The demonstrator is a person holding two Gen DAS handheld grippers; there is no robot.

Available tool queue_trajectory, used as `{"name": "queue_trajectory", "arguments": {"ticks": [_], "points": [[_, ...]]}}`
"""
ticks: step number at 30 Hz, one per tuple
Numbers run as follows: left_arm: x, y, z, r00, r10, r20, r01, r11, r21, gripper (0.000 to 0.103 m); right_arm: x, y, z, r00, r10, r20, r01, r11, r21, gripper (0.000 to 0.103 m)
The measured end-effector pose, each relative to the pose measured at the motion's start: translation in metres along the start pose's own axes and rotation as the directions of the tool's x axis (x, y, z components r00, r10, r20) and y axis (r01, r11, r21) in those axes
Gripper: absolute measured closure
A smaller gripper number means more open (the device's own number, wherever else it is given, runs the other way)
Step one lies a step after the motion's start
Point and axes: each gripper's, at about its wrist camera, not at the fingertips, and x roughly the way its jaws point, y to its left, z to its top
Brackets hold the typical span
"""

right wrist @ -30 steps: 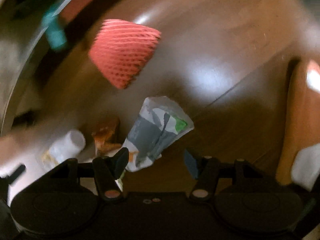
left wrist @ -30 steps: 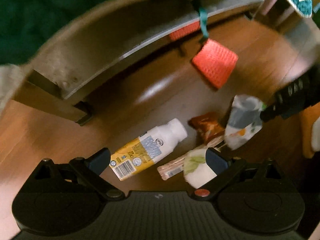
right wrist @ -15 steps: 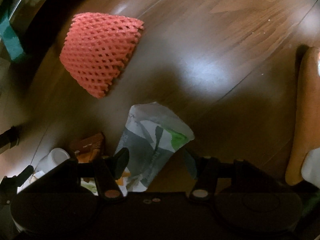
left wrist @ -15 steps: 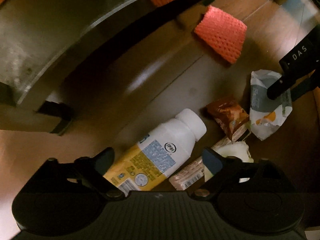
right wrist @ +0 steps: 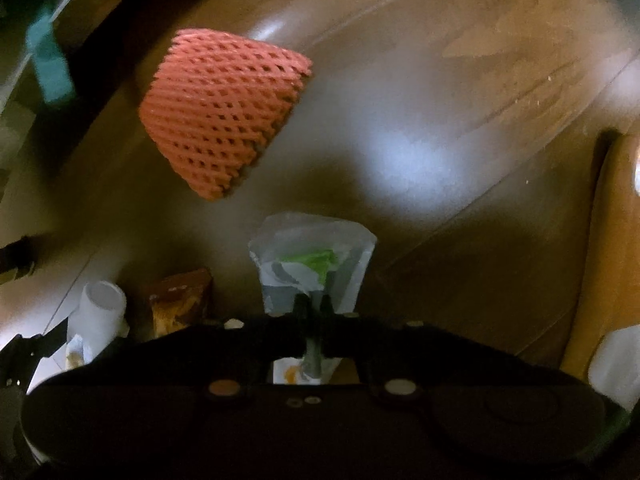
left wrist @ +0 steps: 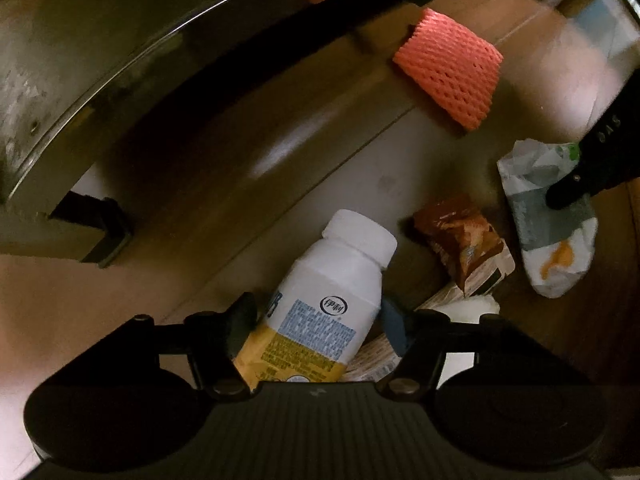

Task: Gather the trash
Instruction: 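Grasp white bottle with left gripper while right gripper grasps clear plastic bag, then carry bottle and plastic bag with both tools over the teal wastebasket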

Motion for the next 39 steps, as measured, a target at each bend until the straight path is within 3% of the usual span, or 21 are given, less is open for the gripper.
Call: {"name": "queue_trajectory", "arguments": {"ticks": [8, 12, 21, 33, 39], "points": [[-0.015, 0.005, -0.003, 1.0, -0.012, -0.004, 0.011, 0.99, -0.137, 0.04, -0.049, 0.006, -0.013, 0.997, -0.002, 0.075, 0.012, 0.992, -0.128, 0.102], [-0.042, 0.008, -0.007, 0.999, -0.026, 0.022, 0.03, 0.98, -0.194, 0.041, -0.081, 0.004, -0.027, 0.993, 0.001, 0.118, 0.022, 0.982, -0.186, 0.102], [-0.117, 0.001, -0.014, 0.998, 0.011, 0.062, 0.002, 0.976, -0.219, 0.043, -0.166, 0.002, -0.063, 0.972, 0.068, 0.225, 0.004, 0.952, -0.306, 0.102], [-0.275, -0.032, -0.017, 0.975, 0.065, 0.214, -0.007, 0.966, -0.259, 0.043, -0.305, -0.002, -0.127, 0.898, 0.226, 0.378, 0.024, 0.833, -0.553, 0.102], [-0.356, -0.066, -0.022, 0.943, 0.119, 0.311, -0.031, 0.961, -0.273, 0.043, -0.389, -0.021, -0.153, 0.826, 0.304, 0.475, 0.067, 0.784, -0.618, 0.102]]}}
